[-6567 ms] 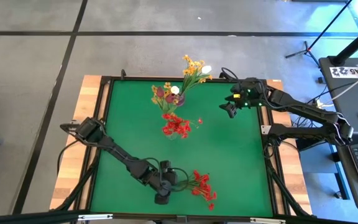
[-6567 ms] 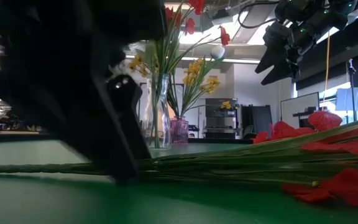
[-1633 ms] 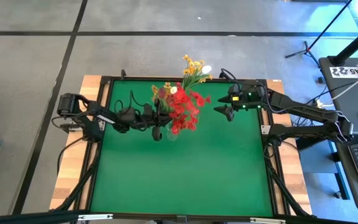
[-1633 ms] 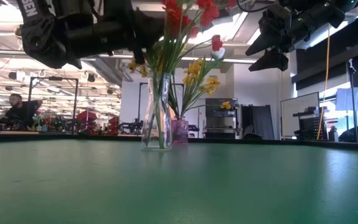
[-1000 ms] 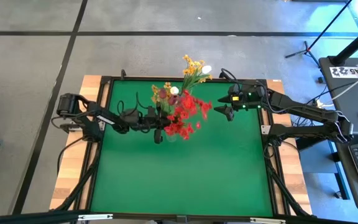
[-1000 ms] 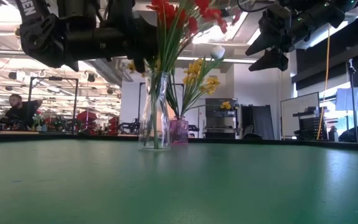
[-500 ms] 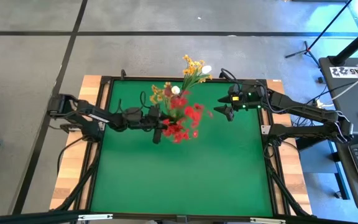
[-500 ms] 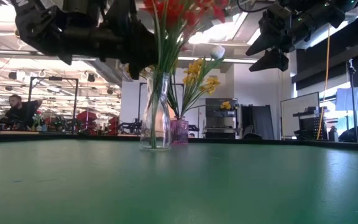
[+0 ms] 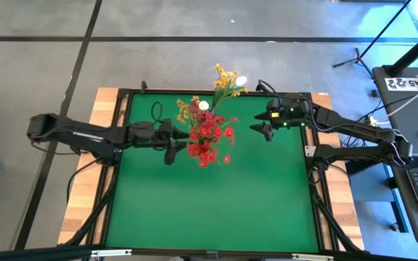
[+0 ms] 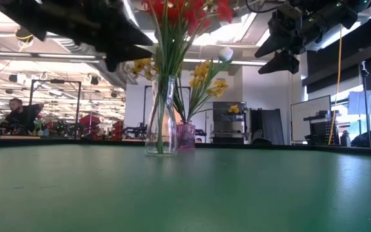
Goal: Sort flowers into vase by color
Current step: Return to Home Position
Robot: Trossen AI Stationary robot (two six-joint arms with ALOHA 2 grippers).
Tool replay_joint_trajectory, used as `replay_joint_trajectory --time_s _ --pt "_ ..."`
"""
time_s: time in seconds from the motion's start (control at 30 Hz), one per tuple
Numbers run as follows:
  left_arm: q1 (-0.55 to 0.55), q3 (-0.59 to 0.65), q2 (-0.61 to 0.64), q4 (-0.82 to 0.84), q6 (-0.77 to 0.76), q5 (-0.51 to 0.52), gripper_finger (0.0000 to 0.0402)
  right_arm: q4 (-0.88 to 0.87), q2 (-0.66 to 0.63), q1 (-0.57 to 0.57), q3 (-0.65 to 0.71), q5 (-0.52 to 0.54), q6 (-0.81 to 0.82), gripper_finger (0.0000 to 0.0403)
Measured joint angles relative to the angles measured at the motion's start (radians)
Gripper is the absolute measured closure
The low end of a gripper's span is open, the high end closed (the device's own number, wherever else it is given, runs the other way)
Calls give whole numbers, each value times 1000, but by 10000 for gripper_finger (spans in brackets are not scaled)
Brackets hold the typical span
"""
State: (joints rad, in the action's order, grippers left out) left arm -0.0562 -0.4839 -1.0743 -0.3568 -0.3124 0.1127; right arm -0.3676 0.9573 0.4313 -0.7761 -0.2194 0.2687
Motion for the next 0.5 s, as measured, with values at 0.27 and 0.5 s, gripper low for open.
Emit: replay_joint_trajectory --time_s 0.27,0.5 --pt "21 0 292 287 9 127 237 -70 -106 -28 0 82 -40 110" --pt "19 0 517 511 61 302 253 -75 -337 -200 74 326 -41 110"
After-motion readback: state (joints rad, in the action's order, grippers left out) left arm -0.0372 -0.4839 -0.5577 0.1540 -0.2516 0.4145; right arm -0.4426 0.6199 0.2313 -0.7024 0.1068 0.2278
